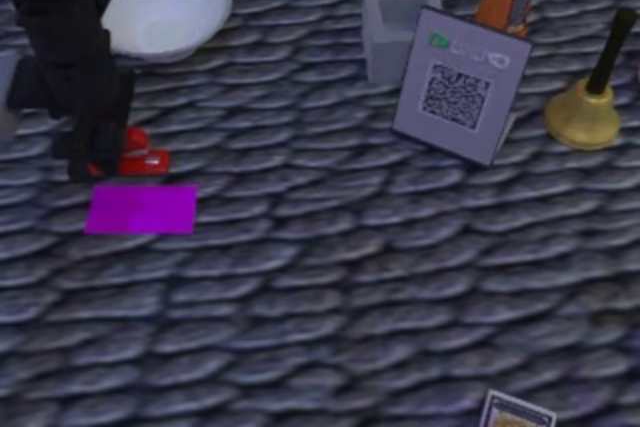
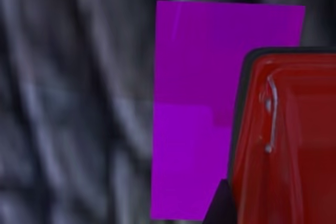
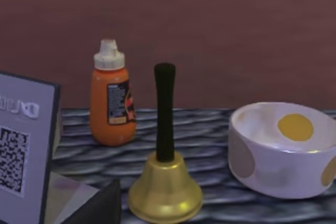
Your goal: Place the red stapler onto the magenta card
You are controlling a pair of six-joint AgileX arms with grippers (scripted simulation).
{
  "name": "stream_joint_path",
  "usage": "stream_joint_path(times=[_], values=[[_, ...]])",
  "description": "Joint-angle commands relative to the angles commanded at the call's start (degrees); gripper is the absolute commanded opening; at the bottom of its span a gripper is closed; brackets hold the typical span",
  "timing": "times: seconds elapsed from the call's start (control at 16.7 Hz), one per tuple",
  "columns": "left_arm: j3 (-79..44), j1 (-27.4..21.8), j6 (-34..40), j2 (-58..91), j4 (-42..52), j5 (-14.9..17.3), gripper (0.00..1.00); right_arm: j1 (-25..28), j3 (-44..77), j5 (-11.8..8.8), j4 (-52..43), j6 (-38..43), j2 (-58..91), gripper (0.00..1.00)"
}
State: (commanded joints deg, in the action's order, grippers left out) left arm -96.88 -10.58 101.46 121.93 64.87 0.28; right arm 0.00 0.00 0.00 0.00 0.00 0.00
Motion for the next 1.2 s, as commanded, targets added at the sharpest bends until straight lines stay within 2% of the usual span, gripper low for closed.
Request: stream_joint_path(times=[0.3,0.6,1.2], values=[[7.9,-0.3,0.1,2.9,-10.7,0.0,0.00,0.0,0.0,0.0,0.0,0.0,0.0,1.00],[8.6,-0.3,0.1,3.1,-11.5,0.1,0.00,0.0,0.0,0.0,0.0,0.0,0.0,1.00],[8.6,-0.3,0.1,3.1,-11.5,0.1,0.75,0.0,0.0,0.0,0.0,0.0,0.0,1.00]])
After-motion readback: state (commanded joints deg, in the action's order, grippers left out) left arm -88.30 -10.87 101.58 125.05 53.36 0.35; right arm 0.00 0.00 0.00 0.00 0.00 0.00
